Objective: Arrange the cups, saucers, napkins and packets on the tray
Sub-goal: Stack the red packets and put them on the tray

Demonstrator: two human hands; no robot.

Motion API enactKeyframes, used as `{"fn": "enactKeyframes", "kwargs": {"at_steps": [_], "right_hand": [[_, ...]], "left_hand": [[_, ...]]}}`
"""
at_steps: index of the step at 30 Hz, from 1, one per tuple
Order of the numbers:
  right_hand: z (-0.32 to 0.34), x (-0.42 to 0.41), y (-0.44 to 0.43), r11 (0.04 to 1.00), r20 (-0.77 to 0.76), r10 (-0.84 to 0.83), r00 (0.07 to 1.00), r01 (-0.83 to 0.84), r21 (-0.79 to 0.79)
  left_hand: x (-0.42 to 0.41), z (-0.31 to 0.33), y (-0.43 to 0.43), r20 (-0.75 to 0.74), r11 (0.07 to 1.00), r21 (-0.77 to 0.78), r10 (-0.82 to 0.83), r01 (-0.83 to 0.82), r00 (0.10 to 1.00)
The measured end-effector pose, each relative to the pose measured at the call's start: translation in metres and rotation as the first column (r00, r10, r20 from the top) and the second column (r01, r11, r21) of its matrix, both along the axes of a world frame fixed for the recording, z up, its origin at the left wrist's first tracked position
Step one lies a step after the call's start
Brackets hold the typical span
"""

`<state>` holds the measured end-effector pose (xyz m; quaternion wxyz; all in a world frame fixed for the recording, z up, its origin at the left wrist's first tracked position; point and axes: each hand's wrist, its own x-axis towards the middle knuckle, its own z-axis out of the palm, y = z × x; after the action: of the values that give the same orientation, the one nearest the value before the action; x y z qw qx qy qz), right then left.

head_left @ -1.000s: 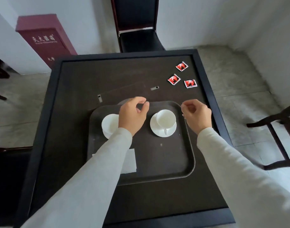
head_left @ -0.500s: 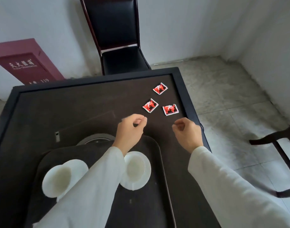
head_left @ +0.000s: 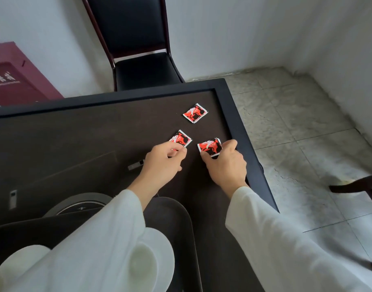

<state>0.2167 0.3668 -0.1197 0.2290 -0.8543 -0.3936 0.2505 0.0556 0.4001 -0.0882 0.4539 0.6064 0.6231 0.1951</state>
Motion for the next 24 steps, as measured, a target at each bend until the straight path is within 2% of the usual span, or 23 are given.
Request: {"fn": "enactKeyframes", "kwargs": {"at_steps": [3, 7, 12, 16, 18, 21, 24], "right_hand": [[-0.002, 0.001, 0.004, 0.998, -0.041, -0.015, 0.999, 0.018, 0.062], [-0.007, -0.002, 0.0, 0.974, -0.071, 0.003, 0.997, 0.013, 0.225], [-0.012, -0.006, -0.008, 0.913, -0.317, 0.025, 0.948, 0.107, 0.393], [-0.009, -0.01, -0.003, 0.906, -0.533, 0.233, 0.814, 0.019, 0.424], [-0.006, -0.013, 0.001, 0.899, -0.574, 0.324, 0.752, -0.057, 0.434], [-0.003, -0.019, 0.009, 0.895, -0.581, 0.372, 0.724, -0.114, 0.43], [-0.001, -0.024, 0.014, 0.897, -0.562, 0.379, 0.735, -0.142, 0.419]], "left_hand": [[0.004, -0.003, 0.004, 0.005, 1.0, -0.011, -0.004, 0.004, 1.0], [0.006, -0.002, 0.007, 0.018, 0.999, -0.029, 0.017, -0.017, 1.0], [0.002, 0.002, 0.009, 0.05, 0.998, -0.041, 0.057, -0.055, 0.997], [-0.002, 0.005, 0.015, 0.189, 0.986, -0.142, 0.116, -0.09, 0.975], [-0.004, 0.006, 0.019, 0.26, 0.973, -0.202, 0.159, -0.108, 0.952], [-0.006, 0.005, 0.02, 0.307, 0.959, -0.248, 0.209, -0.134, 0.929], [-0.013, 0.003, 0.019, 0.338, 0.947, -0.267, 0.267, -0.18, 0.903]]}}
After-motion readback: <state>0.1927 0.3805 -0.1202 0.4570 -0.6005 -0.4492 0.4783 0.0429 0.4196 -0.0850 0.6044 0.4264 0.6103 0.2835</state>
